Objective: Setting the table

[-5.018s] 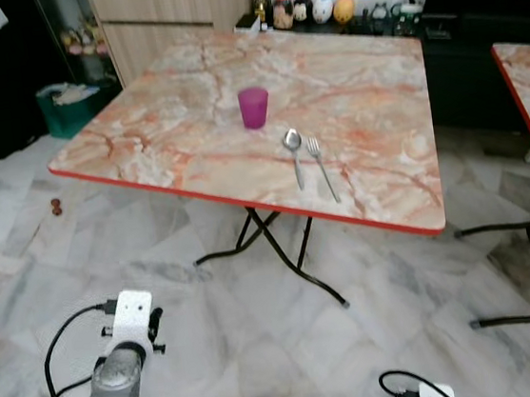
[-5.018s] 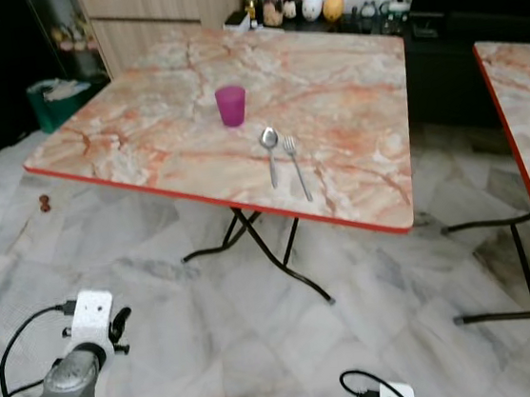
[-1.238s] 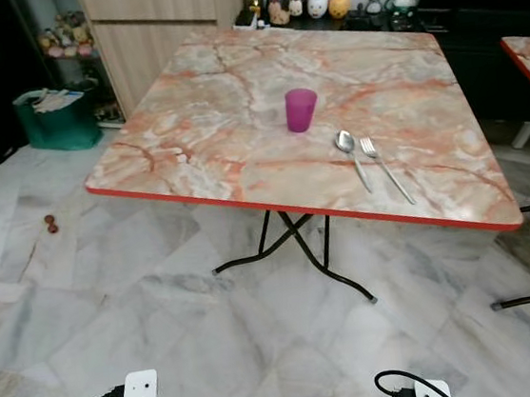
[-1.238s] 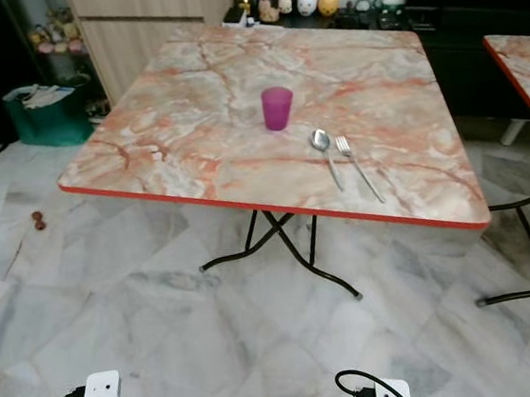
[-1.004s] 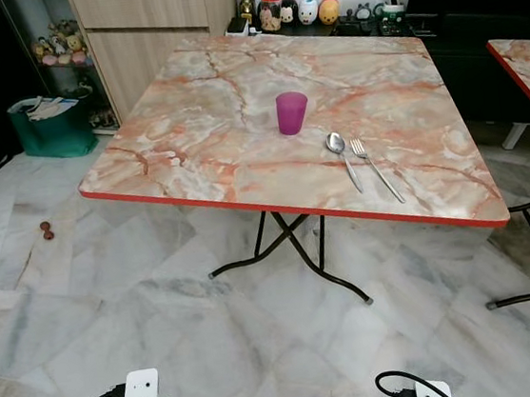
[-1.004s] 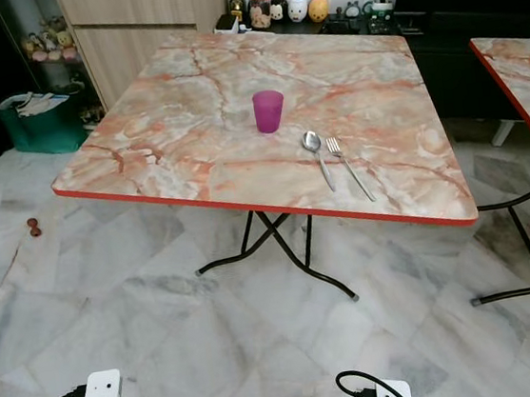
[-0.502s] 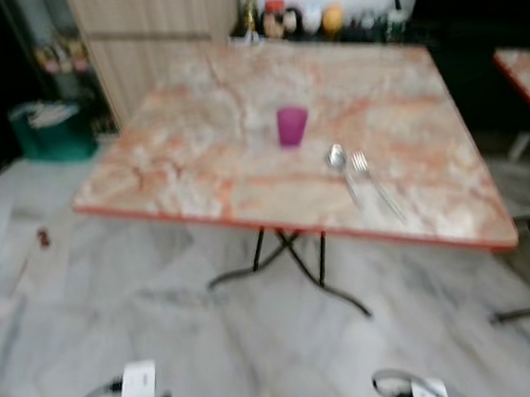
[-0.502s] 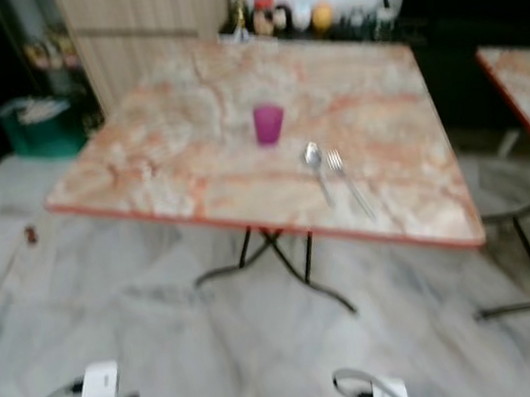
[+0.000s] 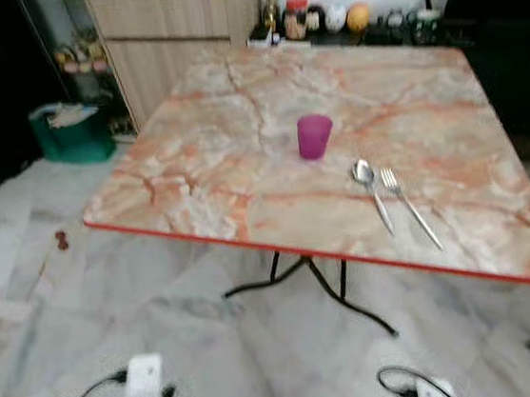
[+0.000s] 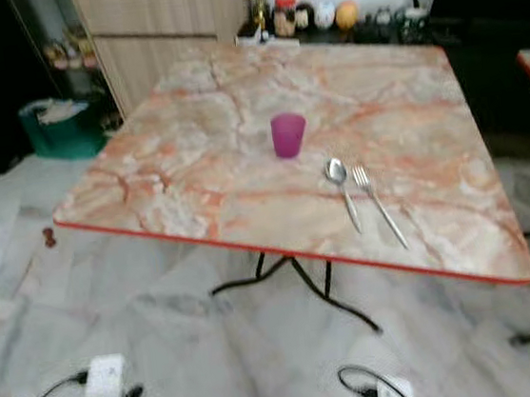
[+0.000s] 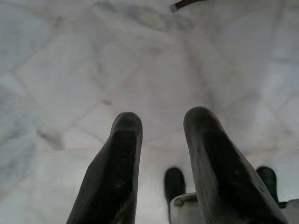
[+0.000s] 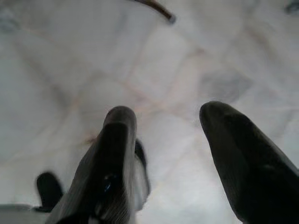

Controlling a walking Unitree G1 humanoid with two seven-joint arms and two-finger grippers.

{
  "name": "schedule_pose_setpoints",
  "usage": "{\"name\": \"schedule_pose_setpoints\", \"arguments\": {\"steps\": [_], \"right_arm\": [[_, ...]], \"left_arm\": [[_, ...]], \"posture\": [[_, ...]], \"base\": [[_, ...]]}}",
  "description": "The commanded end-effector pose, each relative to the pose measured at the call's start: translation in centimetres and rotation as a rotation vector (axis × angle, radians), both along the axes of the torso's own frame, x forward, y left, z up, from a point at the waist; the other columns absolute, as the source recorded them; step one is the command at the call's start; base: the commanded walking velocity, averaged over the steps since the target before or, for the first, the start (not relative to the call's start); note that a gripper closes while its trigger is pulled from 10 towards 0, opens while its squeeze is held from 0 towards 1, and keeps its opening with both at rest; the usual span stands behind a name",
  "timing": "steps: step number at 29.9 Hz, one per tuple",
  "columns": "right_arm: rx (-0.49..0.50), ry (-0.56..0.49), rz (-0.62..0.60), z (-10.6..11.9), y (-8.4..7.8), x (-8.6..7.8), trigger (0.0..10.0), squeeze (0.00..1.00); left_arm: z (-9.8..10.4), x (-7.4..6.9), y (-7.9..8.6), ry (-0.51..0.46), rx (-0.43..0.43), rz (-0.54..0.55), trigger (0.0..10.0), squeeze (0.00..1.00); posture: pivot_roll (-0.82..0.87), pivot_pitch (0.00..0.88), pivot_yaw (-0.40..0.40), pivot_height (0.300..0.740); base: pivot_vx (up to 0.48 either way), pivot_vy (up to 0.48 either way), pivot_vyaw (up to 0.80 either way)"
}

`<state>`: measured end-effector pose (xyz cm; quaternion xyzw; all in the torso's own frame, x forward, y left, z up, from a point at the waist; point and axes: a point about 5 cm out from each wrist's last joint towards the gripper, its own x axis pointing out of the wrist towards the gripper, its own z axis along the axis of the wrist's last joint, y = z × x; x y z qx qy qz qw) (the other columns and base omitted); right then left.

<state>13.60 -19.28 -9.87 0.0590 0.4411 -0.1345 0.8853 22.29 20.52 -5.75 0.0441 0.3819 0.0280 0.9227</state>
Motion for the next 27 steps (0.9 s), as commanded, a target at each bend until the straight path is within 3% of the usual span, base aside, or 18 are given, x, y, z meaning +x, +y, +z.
{"name": "schedule_pose_setpoints", "arguments": {"steps": [1,9,14,18,19,20,21,24,25,27], "right_arm": [[0.004,-0.016,-0.035,0.0,0.2,0.0,10.0,0.0],[-0.04,-0.068,-0.042,0.5,0.1,0.6,10.0,0.0],[-0.109,-0.173,-0.032,1.3,-0.2,1.6,10.0,0.0],[-0.128,-0.194,-0.024,1.6,-0.3,1.9,10.0,0.0],[-0.172,-0.328,-0.048,3.2,-2.2,3.5,10.0,0.0],[-0.264,-0.557,-0.061,6.5,-5.4,5.7,10.0,0.0],[-0.288,-0.61,-0.059,7.4,-6.0,6.1,10.0,0.0],[-0.357,-0.671,-0.02,8.3,-6.0,5.7,10.0,0.0],[-0.439,-0.696,0.027,8.7,-6.0,4.9,10.0,0.0],[-0.488,-0.73,0.034,9.2,-5.7,4.0,10.0,0.0]], "left_arm": [[-0.5,-1.1,1.0,0.043,0.021,0.014,10.0,0.0],[-0.6,-1.2,1.0,0.058,0.033,-0.01,10.0,0.0],[-0.7,-1.4,1.4,0.075,0.047,-0.022,10.0,0.0],[-0.7,-1.4,1.4,0.079,0.05,-0.025,10.0,0.0],[-0.7,-1.5,1.4,0.082,0.051,-0.024,10.0,0.0],[-0.8,-1.6,1.5,0.084,0.051,-0.019,10.0,0.0],[-0.8,-1.6,1.5,0.084,0.051,-0.018,10.0,0.0],[-0.9,-1.8,1.7,0.089,0.055,-0.015,10.0,0.0],[-0.9,-1.9,1.7,0.094,0.057,-0.012,10.0,0.0],[-1.0,-2.1,1.8,0.098,0.059,-0.009,10.0,0.0]], "posture": [[0.09,0.0,-0.031,0.731],[0.06,0.0,-0.013,0.731],[0.03,0.0,0.006,0.731],[0.02,0.0,0.004,0.731],[0.02,0.0,0.004,0.731],[0.02,0.0,0.0,0.731],[0.02,0.0,0.0,0.731],[0.02,0.0,-0.005,0.731],[0.02,0.0,-0.002,0.731],[0.01,0.0,0.003,0.731]], "base": [[0.0,0.0,0.0],[0.0,0.0,0.0],[0.0,0.0,0.0],[0.0,0.0,0.0],[0.0,0.0,0.0],[0.0,0.0,0.0],[0.0,0.0,0.0],[0.0,0.0,0.0],[0.0,0.0,0.0],[0.0,0.0,0.0]]}}
